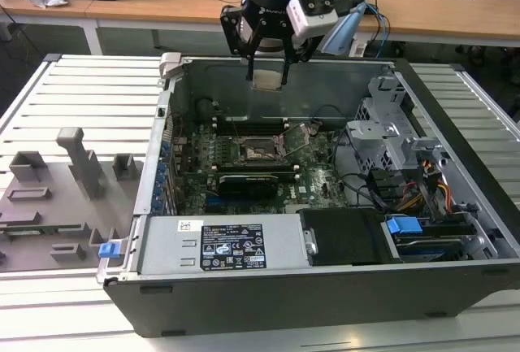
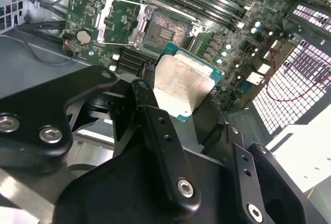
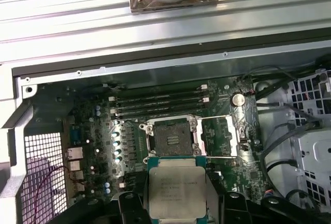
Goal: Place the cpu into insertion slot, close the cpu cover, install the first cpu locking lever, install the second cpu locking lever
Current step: 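Place the cpu into insertion slot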
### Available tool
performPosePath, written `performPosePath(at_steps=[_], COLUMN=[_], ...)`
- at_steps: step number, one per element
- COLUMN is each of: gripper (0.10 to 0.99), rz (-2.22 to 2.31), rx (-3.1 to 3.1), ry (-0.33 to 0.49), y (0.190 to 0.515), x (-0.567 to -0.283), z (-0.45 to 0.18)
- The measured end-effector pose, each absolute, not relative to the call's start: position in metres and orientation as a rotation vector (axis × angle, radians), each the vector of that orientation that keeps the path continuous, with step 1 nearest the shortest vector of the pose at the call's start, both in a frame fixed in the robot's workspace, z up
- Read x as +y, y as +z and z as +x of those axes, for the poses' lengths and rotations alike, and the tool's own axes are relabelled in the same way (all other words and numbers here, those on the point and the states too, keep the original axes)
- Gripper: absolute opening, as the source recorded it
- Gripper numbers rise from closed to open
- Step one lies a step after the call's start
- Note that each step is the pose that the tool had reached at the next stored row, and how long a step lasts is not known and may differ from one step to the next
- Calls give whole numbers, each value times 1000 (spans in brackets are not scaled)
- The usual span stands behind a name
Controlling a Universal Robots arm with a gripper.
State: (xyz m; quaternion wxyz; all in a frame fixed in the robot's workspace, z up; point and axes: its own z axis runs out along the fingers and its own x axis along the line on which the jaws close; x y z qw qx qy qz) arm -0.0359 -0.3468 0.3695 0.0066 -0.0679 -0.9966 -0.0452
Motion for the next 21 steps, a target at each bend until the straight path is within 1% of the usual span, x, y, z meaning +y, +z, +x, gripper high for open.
performPosePath(at_steps=[21], gripper=[533], rz=[-273], rx=[-3115], ry=[-142], y=[369], x=[-347], z=[-36])
